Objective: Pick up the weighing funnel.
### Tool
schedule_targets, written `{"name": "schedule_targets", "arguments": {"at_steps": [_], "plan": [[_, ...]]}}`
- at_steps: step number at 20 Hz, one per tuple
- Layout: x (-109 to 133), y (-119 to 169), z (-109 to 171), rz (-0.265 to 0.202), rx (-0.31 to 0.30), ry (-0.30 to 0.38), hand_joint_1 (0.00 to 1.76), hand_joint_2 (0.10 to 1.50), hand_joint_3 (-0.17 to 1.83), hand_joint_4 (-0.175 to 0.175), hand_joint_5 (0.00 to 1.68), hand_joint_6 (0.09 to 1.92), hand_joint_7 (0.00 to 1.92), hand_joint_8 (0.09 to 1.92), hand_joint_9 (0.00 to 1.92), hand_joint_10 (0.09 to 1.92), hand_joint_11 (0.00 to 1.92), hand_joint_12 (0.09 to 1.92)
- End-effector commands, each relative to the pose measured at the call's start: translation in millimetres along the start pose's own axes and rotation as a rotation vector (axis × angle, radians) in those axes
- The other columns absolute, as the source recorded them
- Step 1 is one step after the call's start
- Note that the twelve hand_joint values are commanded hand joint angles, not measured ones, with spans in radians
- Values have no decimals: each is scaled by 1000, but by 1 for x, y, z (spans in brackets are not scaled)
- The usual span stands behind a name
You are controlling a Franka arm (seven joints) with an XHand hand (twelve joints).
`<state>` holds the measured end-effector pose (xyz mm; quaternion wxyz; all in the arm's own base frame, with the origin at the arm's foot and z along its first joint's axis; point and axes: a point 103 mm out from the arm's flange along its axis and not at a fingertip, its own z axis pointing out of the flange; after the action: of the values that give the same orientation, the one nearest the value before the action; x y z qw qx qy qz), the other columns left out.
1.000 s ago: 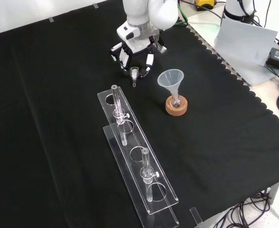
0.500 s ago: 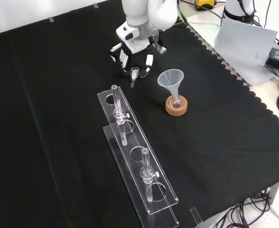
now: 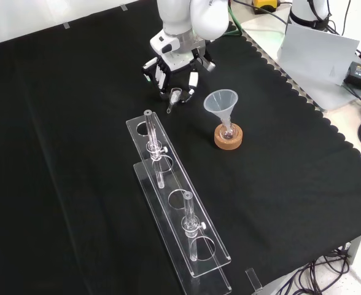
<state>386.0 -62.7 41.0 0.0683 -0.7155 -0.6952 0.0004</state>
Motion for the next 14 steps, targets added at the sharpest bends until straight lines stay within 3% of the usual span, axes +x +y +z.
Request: {"name": "schedule_targets", "arguments": {"at_steps": [1, 3, 5, 14], "plan": [[2, 2, 0, -6, -7, -3, 1022, 624, 531, 146, 1254, 455, 1438, 379, 1180, 339, 143, 1530], [3, 3, 0, -5, -9, -3, 1088, 760, 365, 168, 1320, 417, 1462, 335, 1192, 322, 149, 1528], [4, 3, 0, -5, -11, 0, 1110, 810, 289, 174, 1358, 365, 1483, 303, 1205, 311, 163, 1520], [4, 6, -2, -11, -25, 6, 1130, 788, 301, 175, 1461, 176, 1574, 198, 1255, 275, 206, 1500]]}}
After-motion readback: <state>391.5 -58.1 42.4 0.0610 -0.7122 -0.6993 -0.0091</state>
